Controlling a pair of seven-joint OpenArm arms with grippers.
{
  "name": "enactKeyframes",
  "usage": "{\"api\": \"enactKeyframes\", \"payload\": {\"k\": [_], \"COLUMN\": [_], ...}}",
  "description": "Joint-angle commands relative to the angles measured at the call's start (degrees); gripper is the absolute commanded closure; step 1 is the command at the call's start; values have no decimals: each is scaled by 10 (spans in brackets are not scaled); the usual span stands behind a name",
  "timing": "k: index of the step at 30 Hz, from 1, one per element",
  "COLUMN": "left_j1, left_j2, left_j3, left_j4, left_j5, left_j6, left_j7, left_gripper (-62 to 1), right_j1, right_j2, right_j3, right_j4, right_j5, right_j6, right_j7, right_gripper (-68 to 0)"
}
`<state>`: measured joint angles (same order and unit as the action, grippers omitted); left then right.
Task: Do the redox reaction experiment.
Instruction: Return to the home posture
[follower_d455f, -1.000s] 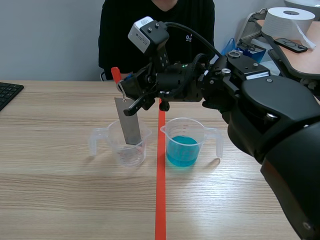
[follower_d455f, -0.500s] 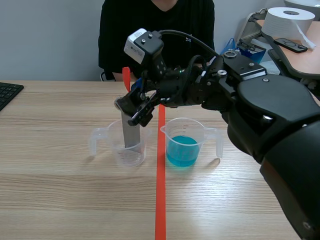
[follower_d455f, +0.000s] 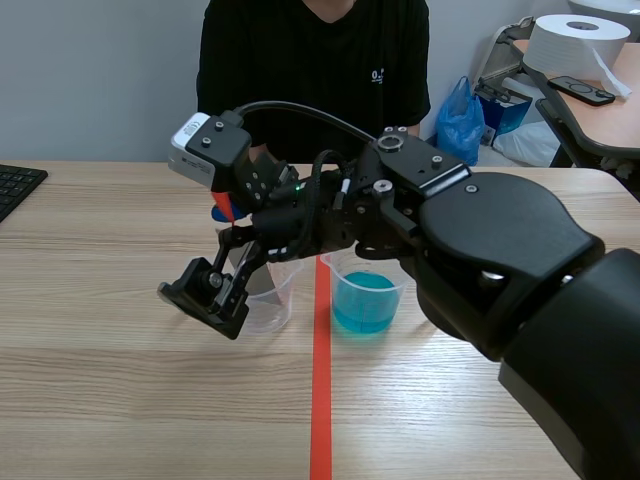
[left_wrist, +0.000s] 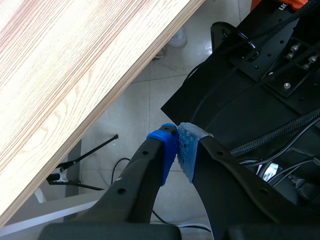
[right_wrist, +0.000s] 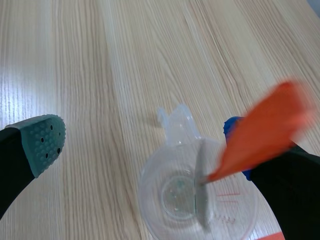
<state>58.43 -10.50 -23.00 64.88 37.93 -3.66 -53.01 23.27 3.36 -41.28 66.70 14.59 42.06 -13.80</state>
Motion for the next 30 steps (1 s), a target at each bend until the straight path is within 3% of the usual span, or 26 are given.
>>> {"api": "enactKeyframes", "payload": {"k": [1,7,15,18,26,28,30], "left_j1": [9,9,9,9,9,16,27], "left_j2": [0,0,0,0,-8,-16,-28], "left_j3": [-2,-2,-2,-2,-1,4,12], "left_j4": [4,4,4,4,11,23,44], "left_j5": [-4,-4,-4,-4,-16,-33,-55], "left_j6": [-1,-1,-1,-1,1,1,1], "left_j7": [-7,-7,6,6,-17,-21,-28], "left_gripper": [-40,-40,-40,-40,-44,-87,-172], "right_j1": [15,13,6,-17,-139,-176,-216], "right_j2": [-2,-2,31,65,199,232,266], "right_j3": [2,-2,-2,-2,38,57,80], "right_j4": [6,6,44,98,271,306,343], "right_j5": [12,51,174,187,187,187,187], "right_j6": [7,7,7,3,-83,-94,-104], "right_j7": [18,28,53,68,109,122,129], "right_gripper": [-679,-679,-679,-679,-679,-679,-679]}}
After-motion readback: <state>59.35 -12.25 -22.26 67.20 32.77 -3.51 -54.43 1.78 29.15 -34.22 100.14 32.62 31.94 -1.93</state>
